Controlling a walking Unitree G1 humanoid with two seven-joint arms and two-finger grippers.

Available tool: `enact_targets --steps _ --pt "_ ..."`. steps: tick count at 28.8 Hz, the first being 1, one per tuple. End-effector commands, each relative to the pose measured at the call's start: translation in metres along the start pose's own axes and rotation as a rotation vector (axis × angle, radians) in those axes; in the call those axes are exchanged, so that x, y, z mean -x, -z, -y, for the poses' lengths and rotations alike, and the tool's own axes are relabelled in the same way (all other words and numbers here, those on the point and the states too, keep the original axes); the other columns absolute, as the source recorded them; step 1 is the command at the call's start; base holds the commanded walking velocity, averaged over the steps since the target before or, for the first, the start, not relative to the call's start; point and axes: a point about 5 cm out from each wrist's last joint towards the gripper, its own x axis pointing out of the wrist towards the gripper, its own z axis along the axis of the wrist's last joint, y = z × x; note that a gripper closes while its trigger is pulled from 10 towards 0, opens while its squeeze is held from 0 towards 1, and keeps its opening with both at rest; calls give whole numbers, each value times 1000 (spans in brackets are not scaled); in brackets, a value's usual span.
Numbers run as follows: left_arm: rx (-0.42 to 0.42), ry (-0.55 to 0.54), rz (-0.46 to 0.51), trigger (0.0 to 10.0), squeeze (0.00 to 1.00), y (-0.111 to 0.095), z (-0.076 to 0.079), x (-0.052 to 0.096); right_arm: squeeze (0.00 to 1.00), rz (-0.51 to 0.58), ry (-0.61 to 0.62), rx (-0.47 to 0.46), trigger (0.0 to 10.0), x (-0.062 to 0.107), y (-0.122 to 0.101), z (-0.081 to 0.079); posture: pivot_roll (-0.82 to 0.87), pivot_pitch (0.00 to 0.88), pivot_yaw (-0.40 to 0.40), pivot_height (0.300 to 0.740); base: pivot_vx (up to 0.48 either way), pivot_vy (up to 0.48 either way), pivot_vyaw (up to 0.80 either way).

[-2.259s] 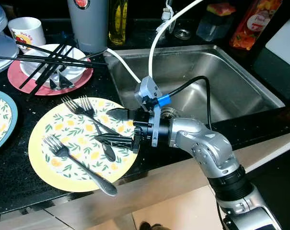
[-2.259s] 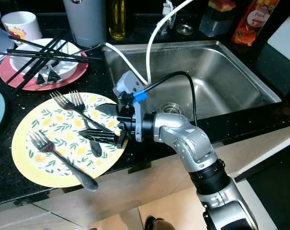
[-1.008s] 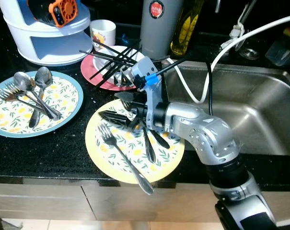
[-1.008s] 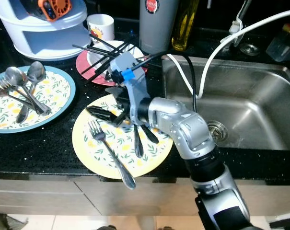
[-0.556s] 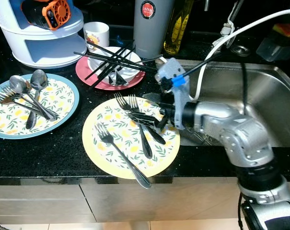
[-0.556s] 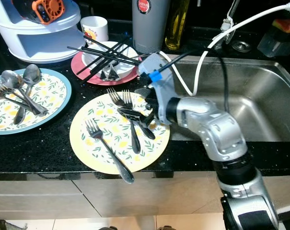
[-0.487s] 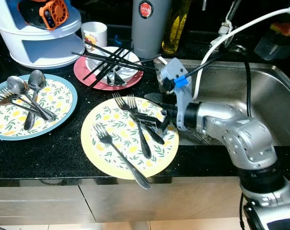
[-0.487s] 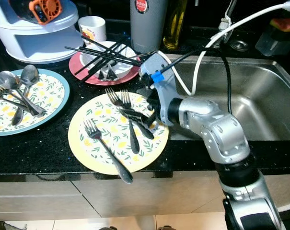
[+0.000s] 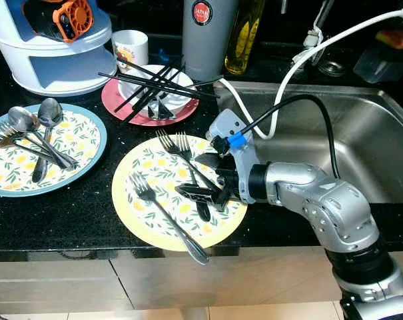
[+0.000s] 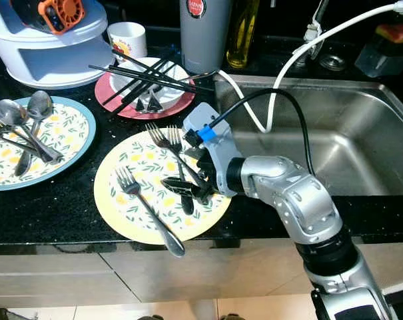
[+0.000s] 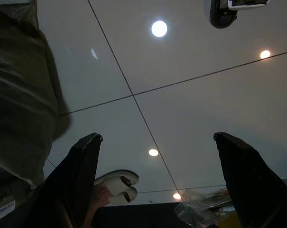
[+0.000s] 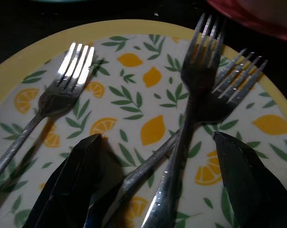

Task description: Kitchen organization

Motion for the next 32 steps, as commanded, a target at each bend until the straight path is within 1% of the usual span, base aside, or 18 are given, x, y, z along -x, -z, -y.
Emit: enact_targets --steps 1,2,3,4,16,22,23,26,27,30,31,32 --pt "0 9 -19 10000 0 7 2 0 0 -61 6 -24 7137 -3 11 -1 65 108 -70 740 0 0 0" --pt "-1 11 -16 10000 0 5 5 0 0 -99 13 -44 1412 -5 17 -2 64 106 -75 740 0 0 0" --pt "-1 11 -16 10000 0 5 5 0 0 -99 13 -44 1412 -5 17 -2 64 106 -75 740 0 0 0" --pt "-1 13 -15 10000 0 4 5 0 0 -108 14 -52 0 -5 19 -2 63 104 -77 740 0 0 0" --pt "-6 8 -15 10000 0 5 2 0 0 -120 39 -76 0 -6 21 2 63 99 -85 740 0 0 0" --pt "-6 8 -13 10000 0 4 1 0 0 -101 47 -90 0 -7 19 3 64 101 -83 740 0 0 0" --pt "-6 8 -12 10000 0 4 1 0 0 -88 48 -96 0 -7 17 4 64 100 -84 740 0 0 0" --pt "-6 7 -12 10000 0 4 0 0 0 -2 49 -129 0 -2 7 9 64 103 -80 740 0 0 0" --pt "-6 7 -12 10000 0 4 0 0 0 -2 49 -129 0 -2 7 9 64 103 -80 740 0 0 0" --pt "-6 7 -12 10000 0 4 0 0 0 83 43 -144 0 4 -3 13 65 104 -76 740 0 0 0" --pt "-6 7 -12 10000 0 4 0 0 0 83 43 -144 0 4 -3 13 65 104 -76 740 0 0 0" --pt "-6 7 -12 10000 0 4 0 0 0 107 39 -147 0 5 -6 14 65 104 -76 740 0 0 0"
